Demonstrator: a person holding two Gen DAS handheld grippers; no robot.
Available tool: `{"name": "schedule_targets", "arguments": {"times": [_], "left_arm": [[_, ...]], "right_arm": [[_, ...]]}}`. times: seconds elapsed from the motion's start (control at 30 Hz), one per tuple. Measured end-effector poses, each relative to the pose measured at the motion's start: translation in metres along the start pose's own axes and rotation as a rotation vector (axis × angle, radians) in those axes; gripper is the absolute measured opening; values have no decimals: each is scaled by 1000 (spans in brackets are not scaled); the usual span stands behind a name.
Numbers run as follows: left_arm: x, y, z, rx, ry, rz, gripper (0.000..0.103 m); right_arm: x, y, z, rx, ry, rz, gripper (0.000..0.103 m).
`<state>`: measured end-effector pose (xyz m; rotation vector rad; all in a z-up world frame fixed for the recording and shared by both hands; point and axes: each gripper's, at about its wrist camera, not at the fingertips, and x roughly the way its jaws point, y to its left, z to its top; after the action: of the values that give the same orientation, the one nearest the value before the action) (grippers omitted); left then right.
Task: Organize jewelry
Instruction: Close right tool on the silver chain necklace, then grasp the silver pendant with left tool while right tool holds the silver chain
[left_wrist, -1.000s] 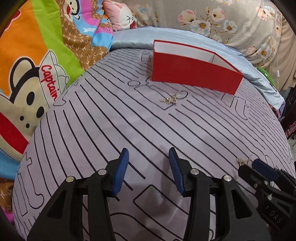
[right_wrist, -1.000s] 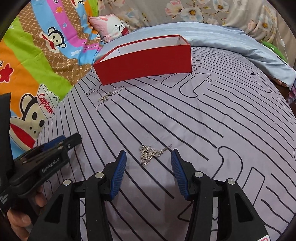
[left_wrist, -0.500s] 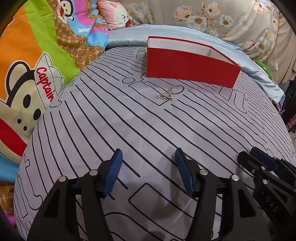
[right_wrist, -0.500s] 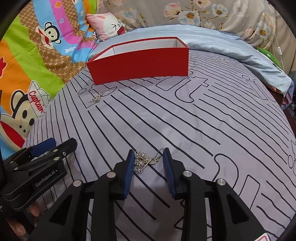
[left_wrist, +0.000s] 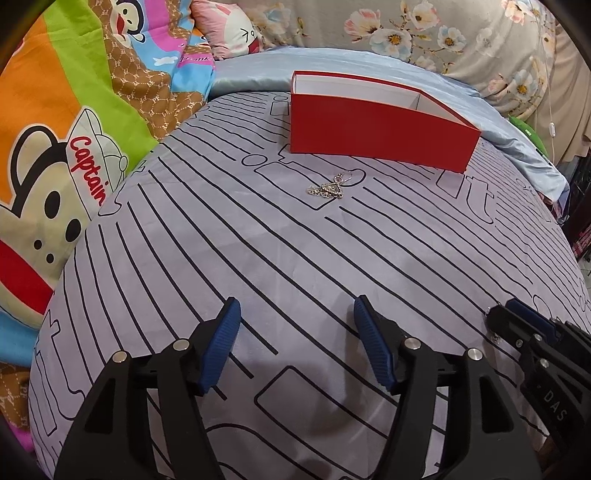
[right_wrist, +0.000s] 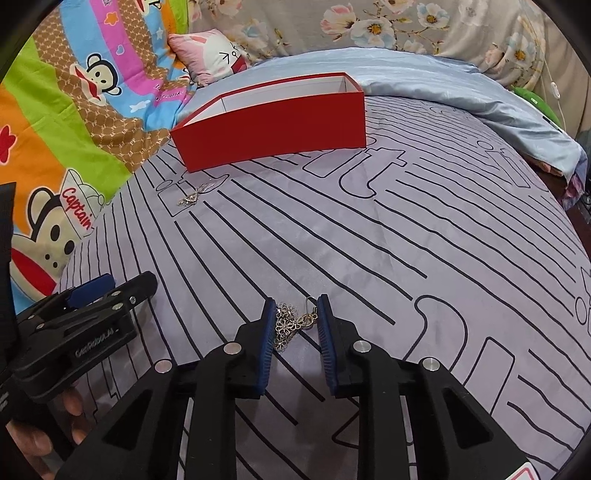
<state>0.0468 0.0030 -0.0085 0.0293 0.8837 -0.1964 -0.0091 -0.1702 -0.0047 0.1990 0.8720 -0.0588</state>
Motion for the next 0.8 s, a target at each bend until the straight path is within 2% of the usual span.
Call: {"name": "schedule_targets", "arguments": {"times": [0.43, 0.57, 0.77, 0.8], "left_arm": [[39, -13, 72, 13, -19, 16, 62], [55, -19, 79, 31, -4, 29, 61], [66, -26, 81, 53, -2, 42, 53], [67, -26, 82, 55, -4, 39, 49]], "right_arm": [[0, -10, -1, 37, -1, 35, 21], [0, -11, 0, 39, -1, 39, 21], [0, -11, 0, 40, -1, 40, 22], [0, -11, 0, 40, -1, 40, 22]]}}
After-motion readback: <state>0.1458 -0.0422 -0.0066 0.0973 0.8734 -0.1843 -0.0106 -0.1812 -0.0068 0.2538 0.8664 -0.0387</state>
